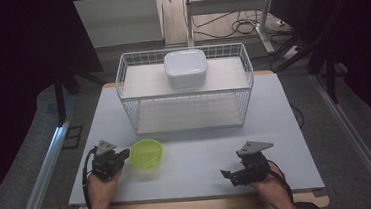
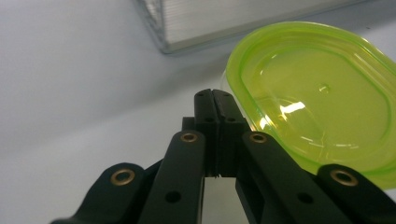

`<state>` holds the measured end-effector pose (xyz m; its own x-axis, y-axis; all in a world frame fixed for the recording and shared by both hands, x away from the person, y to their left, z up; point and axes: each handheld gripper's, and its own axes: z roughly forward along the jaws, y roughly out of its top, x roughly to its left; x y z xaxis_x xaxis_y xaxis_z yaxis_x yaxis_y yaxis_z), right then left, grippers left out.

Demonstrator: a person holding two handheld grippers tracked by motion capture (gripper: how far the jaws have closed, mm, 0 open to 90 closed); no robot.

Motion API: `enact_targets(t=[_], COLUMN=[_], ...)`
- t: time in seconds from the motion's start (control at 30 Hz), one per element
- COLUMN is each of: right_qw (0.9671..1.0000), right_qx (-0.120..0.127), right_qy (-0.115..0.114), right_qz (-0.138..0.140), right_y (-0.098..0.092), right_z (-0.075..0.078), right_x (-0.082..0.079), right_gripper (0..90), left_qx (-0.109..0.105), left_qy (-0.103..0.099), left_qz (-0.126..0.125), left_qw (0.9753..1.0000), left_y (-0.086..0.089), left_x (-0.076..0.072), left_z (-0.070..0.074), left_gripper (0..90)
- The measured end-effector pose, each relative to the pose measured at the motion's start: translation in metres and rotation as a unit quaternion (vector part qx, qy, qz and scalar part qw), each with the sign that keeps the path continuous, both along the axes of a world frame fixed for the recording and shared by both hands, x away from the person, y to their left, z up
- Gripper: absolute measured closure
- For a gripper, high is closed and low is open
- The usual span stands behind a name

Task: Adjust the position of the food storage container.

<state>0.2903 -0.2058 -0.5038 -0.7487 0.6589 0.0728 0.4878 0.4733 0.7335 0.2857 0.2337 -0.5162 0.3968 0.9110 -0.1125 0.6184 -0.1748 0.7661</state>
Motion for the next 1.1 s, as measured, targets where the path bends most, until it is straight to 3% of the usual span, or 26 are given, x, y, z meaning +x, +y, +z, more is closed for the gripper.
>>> enact_targets(t=[0.17,0.37,0.63,0.87,1.1], right_qw=[1.0000,1.0000,1.0000,1.0000,1.0000], right_qx=[-0.001,0.001,-0.003,-0.006,-0.009], right_qy=[0.000,0.002,0.002,0.002,0.002], right_qz=[-0.001,-0.002,0.000,0.001,0.001], right_y=[0.000,-0.001,-0.001,0.000,0.001], right_z=[0.000,0.000,-0.001,-0.001,-0.002], right_x=[0.000,0.001,0.001,0.001,0.001], right_gripper=[9.2,9.2,9.2,9.3,9.3], left_qx=[-0.004,-0.013,-0.024,-0.006,-0.004], left_qy=[0.001,0.022,0.043,0.047,0.048], left_qz=[-0.025,-0.027,-0.075,-0.104,-0.121], left_qw=[0.9997,0.9993,0.9960,0.9934,0.9915], left_y=[-0.016,-0.011,-0.013,-0.028,-0.043], left_x=[0.000,0.003,0.008,0.012,0.014], left_z=[0.000,-0.005,-0.016,-0.020,-0.021], left_gripper=[89.9,90.0,89.8,89.8,89.9])
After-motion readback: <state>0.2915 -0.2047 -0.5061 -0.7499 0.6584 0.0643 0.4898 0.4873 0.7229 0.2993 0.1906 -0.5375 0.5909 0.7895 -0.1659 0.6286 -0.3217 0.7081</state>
